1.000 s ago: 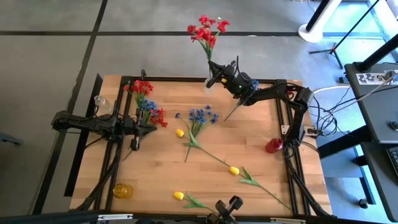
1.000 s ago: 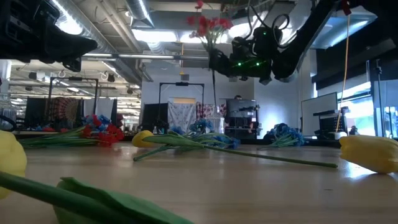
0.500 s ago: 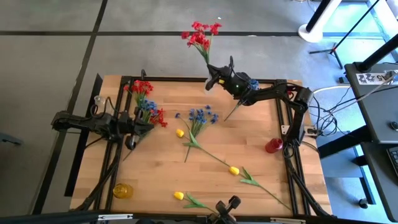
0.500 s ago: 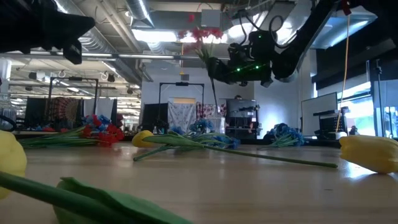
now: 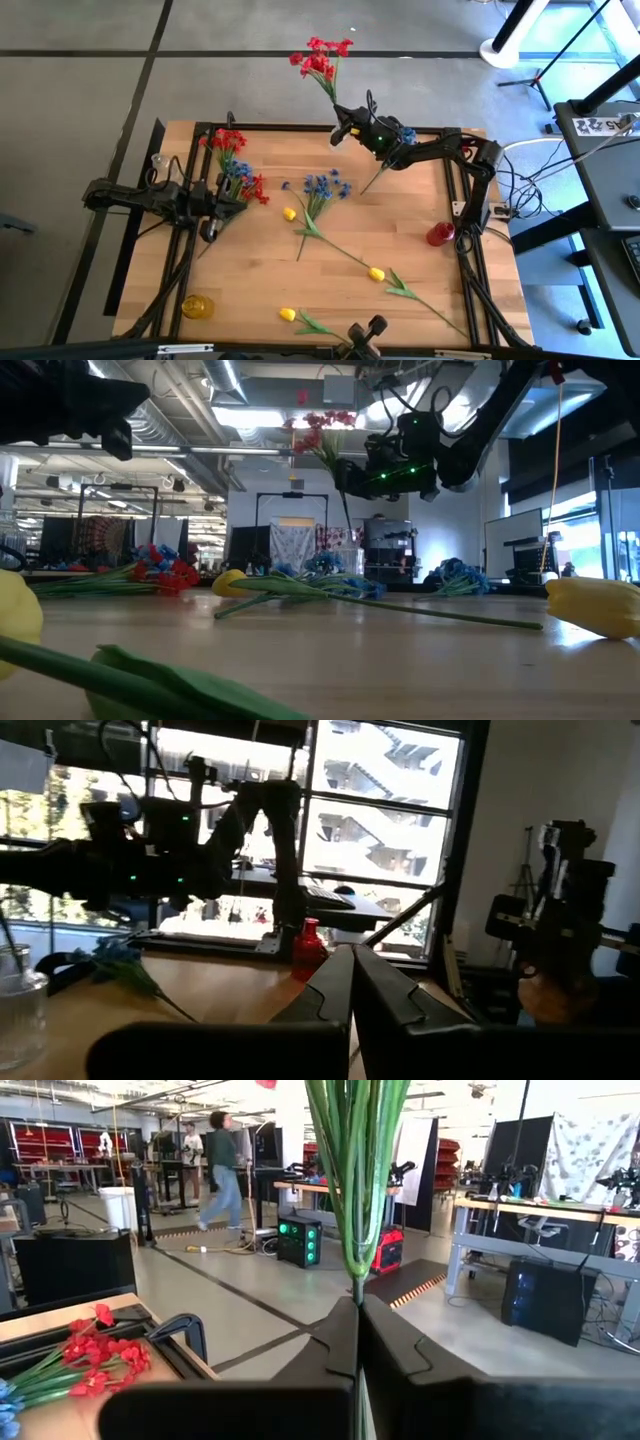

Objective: Sort flowers into vase by color
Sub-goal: Put the top right red flower into the transparent vase, then put the bottom red flower into the transparent vase

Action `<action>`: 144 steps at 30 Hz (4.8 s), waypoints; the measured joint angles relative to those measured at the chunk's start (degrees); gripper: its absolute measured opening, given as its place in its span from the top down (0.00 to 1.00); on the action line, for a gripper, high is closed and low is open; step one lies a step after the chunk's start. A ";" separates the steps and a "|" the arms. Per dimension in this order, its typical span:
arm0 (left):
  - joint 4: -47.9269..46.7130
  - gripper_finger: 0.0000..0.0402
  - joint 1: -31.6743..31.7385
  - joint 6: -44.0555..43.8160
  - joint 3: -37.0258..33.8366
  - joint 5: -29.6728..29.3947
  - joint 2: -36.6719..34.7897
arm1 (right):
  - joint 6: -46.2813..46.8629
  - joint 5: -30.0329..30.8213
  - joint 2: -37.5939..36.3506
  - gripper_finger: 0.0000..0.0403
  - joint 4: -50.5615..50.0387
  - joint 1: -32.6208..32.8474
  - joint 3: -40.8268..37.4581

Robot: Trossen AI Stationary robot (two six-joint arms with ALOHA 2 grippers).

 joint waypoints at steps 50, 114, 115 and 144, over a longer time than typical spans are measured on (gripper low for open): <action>-57.00 0.99 9.61 -40.51 35.58 -7.79 60.59 | -8.89 11.80 -30.69 0.26 -49.74 24.36 0.04; 27.55 0.99 -4.26 -7.18 32.64 -23.09 76.19 | 6.16 -8.60 -35.58 0.26 -44.99 33.42 -12.81; 34.73 0.99 -4.26 -4.60 30.88 -21.23 77.81 | 6.33 -7.87 -35.64 0.26 -41.73 33.39 -14.37; 58.51 0.99 -1.62 7.61 36.15 -9.91 98.25 | 9.48 -12.57 -24.76 0.45 -23.75 34.54 -10.81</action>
